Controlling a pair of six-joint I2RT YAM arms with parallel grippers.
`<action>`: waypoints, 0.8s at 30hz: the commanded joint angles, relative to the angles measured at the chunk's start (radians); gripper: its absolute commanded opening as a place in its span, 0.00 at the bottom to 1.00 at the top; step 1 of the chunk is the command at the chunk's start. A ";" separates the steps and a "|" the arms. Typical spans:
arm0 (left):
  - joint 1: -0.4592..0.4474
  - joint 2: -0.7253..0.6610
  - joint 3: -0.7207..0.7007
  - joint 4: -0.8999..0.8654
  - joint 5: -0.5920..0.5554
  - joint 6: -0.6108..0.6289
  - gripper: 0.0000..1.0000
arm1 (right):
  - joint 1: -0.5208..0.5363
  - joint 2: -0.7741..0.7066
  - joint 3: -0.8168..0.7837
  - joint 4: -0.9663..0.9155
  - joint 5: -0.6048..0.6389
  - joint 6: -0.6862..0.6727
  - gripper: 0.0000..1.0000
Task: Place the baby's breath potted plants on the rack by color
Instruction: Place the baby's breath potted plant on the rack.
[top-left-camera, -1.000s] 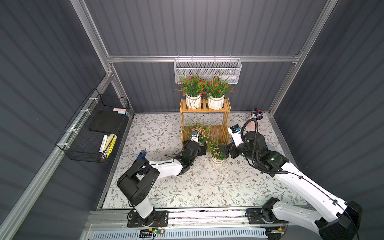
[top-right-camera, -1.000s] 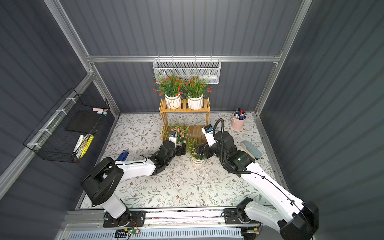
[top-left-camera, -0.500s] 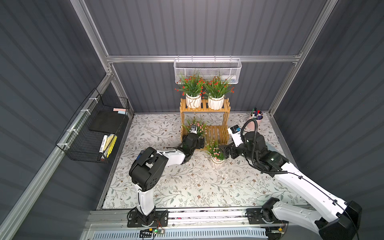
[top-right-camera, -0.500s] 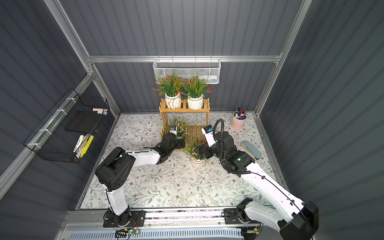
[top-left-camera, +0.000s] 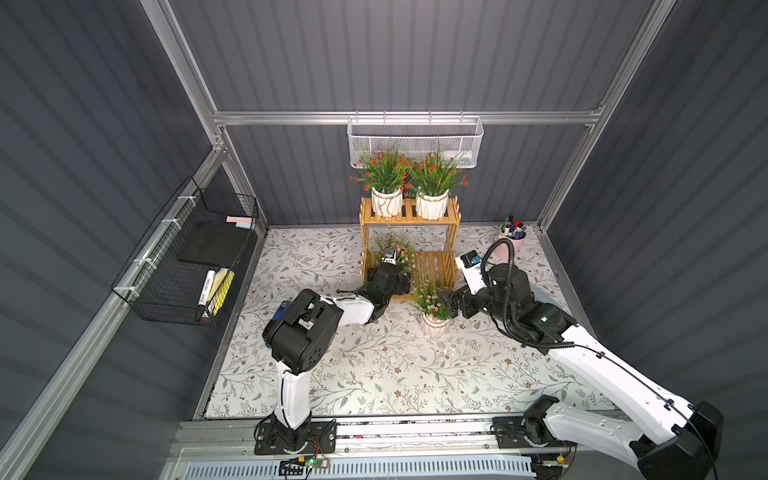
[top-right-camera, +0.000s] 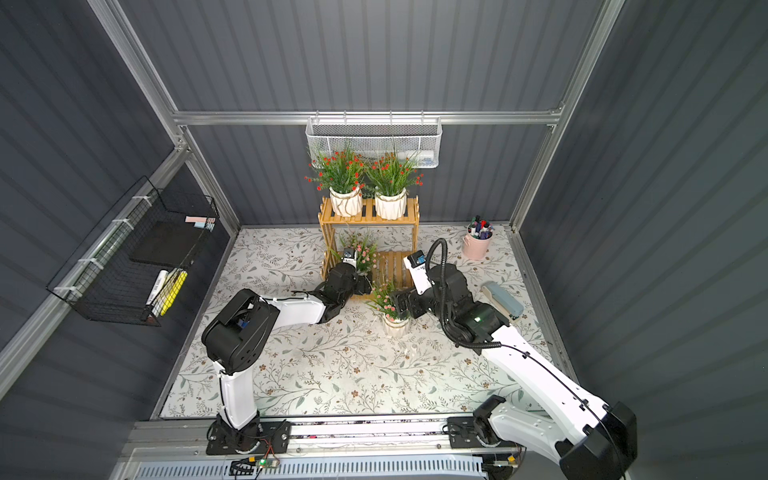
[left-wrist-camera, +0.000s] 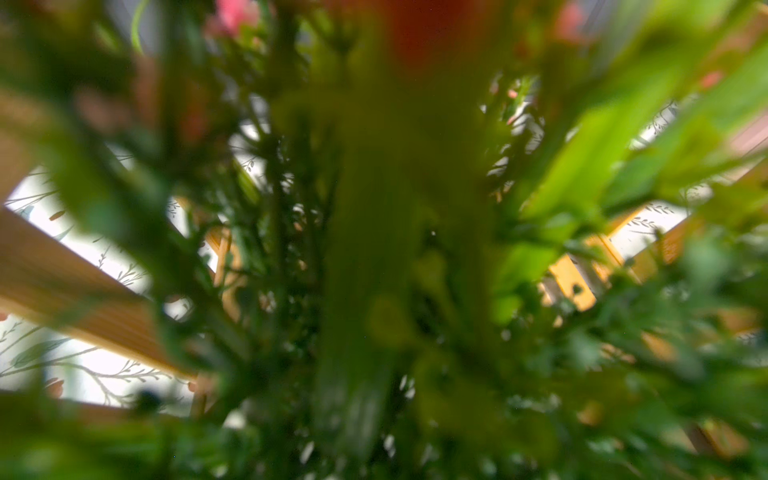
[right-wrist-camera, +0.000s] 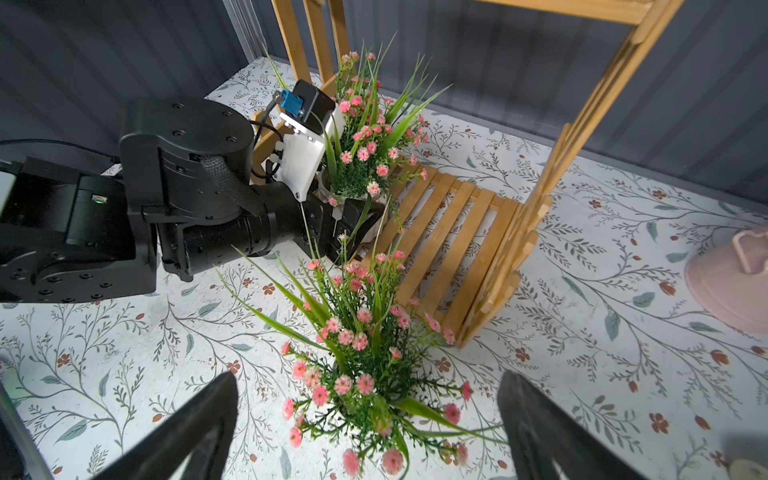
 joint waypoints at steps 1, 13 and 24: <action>0.005 -0.017 0.041 0.013 -0.032 -0.020 0.99 | -0.005 0.001 -0.013 0.006 -0.006 -0.017 0.99; 0.002 -0.186 0.058 -0.166 -0.001 -0.087 0.99 | -0.004 -0.026 -0.026 0.004 -0.015 -0.012 0.99; -0.001 -0.390 0.027 -0.352 0.082 -0.146 0.99 | -0.003 -0.082 -0.069 -0.036 -0.053 0.007 0.99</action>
